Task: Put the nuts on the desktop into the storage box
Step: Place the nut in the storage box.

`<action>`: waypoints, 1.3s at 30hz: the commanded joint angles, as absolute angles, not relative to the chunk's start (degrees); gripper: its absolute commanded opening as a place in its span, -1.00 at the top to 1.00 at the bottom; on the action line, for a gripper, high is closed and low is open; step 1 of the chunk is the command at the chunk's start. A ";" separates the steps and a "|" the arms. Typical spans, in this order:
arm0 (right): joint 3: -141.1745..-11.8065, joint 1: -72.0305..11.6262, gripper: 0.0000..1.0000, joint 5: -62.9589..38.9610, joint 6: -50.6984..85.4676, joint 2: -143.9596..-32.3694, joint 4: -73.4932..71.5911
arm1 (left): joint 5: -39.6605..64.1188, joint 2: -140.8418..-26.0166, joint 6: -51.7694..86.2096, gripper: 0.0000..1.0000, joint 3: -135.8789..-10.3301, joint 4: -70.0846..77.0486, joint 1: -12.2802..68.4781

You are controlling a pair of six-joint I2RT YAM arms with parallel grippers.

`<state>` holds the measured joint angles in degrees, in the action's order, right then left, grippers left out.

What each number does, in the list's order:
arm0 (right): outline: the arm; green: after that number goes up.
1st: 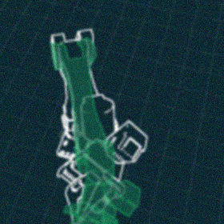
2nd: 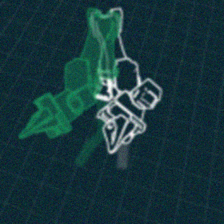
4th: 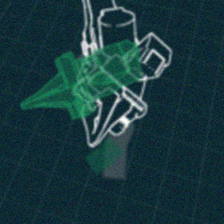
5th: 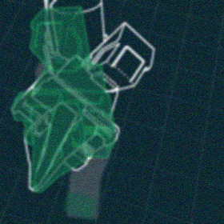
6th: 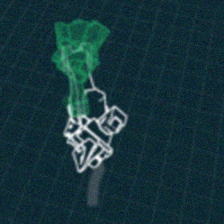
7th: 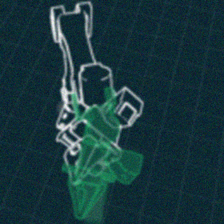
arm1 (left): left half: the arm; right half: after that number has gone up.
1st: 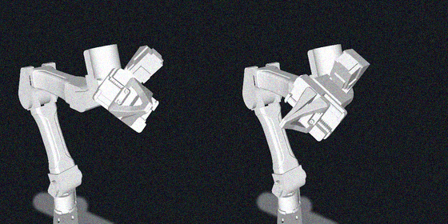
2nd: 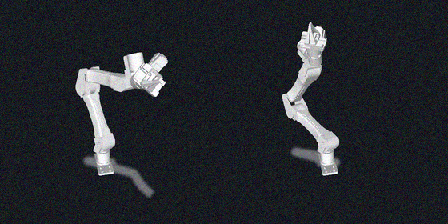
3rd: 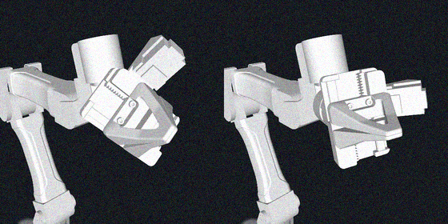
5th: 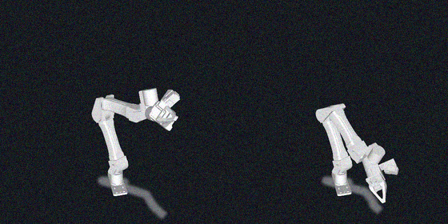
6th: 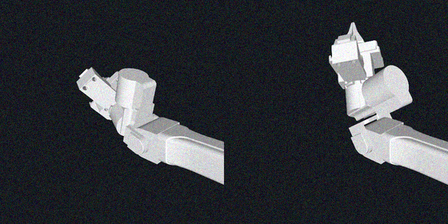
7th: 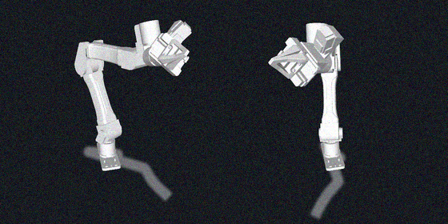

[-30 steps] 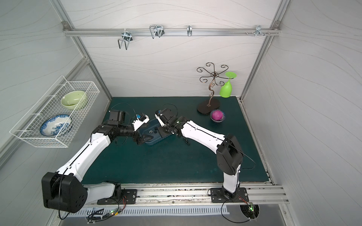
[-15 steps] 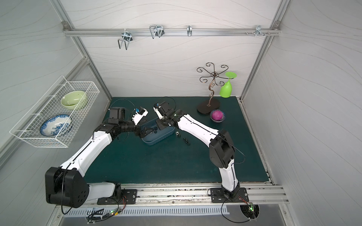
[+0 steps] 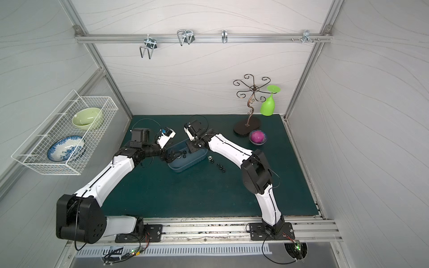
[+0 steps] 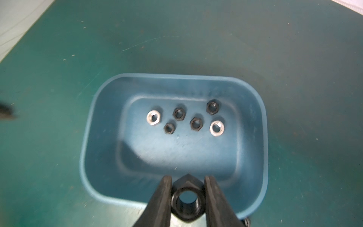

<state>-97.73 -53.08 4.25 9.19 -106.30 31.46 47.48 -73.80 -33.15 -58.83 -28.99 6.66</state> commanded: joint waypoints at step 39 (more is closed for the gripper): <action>-121.20 -50.19 0.44 2.03 6.84 -136.85 26.94 | 34.56 -77.67 -29.53 -0.97 -53.09 -20.89 -2.20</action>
